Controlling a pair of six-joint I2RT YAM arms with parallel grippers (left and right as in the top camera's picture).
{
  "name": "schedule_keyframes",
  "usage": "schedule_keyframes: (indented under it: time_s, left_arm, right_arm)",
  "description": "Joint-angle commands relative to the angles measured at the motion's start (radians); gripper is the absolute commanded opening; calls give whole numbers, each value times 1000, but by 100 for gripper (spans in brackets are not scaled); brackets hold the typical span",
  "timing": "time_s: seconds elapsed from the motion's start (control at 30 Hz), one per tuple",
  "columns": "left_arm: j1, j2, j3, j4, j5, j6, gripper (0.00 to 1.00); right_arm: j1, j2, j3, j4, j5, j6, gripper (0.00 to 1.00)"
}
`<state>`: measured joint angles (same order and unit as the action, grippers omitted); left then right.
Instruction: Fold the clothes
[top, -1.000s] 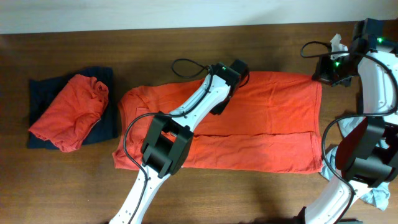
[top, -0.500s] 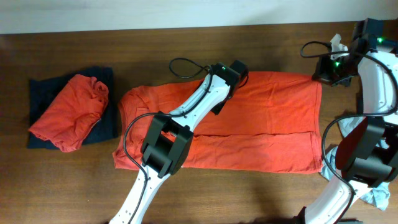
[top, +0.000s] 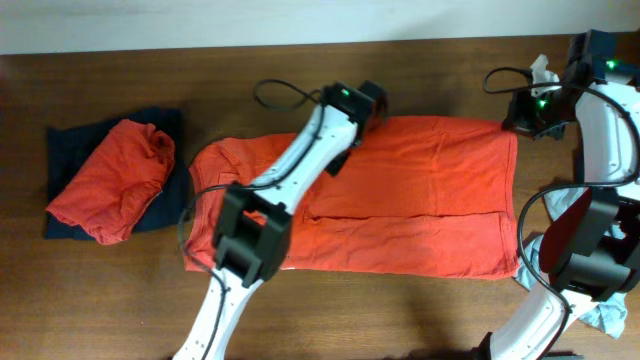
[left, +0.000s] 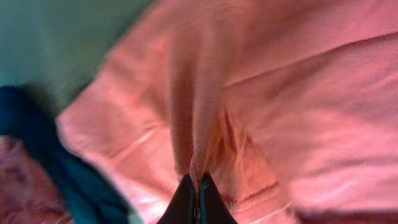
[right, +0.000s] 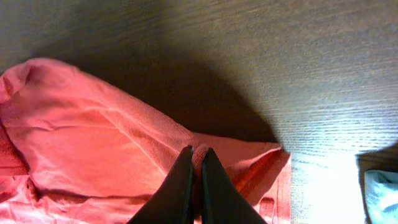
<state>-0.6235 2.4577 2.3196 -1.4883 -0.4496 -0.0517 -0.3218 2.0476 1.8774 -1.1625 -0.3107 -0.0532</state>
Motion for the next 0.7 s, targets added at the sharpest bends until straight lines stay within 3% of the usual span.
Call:
schedule_keyframes:
  time_s: [0.0,0.67]
  left_arm:
    - [50,-134,29,-17,10,55,1]
    - [111,-202,29,-197,95,152,1]
  right_arm:
    - [-6,-11,2,-28,25,-17,4]
    - [-5,-11,2,-238,219,35,4]
